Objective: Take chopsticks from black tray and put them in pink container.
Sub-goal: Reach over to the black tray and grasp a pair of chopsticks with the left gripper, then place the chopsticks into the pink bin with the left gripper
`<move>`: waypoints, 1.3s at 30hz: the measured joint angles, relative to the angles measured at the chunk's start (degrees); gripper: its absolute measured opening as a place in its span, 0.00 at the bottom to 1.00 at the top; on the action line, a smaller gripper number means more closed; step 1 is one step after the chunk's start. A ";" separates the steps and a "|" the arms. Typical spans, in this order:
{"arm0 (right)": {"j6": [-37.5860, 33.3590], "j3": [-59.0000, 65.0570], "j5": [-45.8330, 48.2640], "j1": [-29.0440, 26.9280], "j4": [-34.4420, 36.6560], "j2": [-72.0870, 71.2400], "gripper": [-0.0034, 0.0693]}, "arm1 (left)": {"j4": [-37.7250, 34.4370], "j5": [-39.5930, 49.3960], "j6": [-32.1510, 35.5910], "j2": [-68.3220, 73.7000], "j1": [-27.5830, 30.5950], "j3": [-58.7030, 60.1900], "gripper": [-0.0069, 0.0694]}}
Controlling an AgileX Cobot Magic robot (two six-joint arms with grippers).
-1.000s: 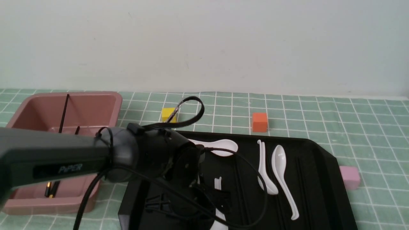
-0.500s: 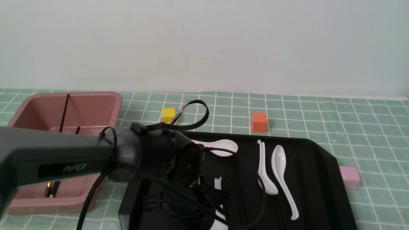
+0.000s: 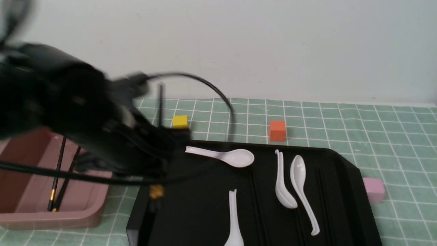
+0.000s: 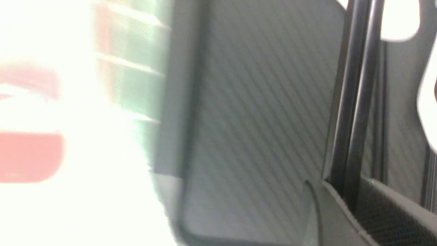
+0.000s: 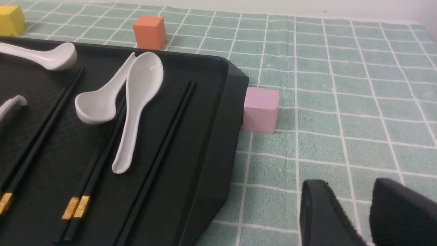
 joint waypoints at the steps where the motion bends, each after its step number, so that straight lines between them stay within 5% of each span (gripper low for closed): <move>1: 0.00 0.00 0.00 0.00 0.00 0.00 0.38 | 0.00 0.63 0.91 -1.15 2.41 0.00 0.24; 9: 0.00 0.00 0.00 0.00 0.00 0.00 0.38 | 0.18 -0.60 10.28 1.74 25.42 0.00 0.24; 14: 0.00 0.00 0.00 0.00 0.00 0.00 0.38 | 0.18 -6.85 12.55 11.33 32.02 0.00 0.24; 25: 0.00 0.00 0.00 0.00 0.00 0.00 0.38 | -3.80 -13.26 18.75 28.61 33.57 0.00 0.24; 39: 0.00 0.00 0.00 0.00 0.07 0.00 0.38 | -8.60 -11.99 23.04 21.37 33.57 0.00 0.24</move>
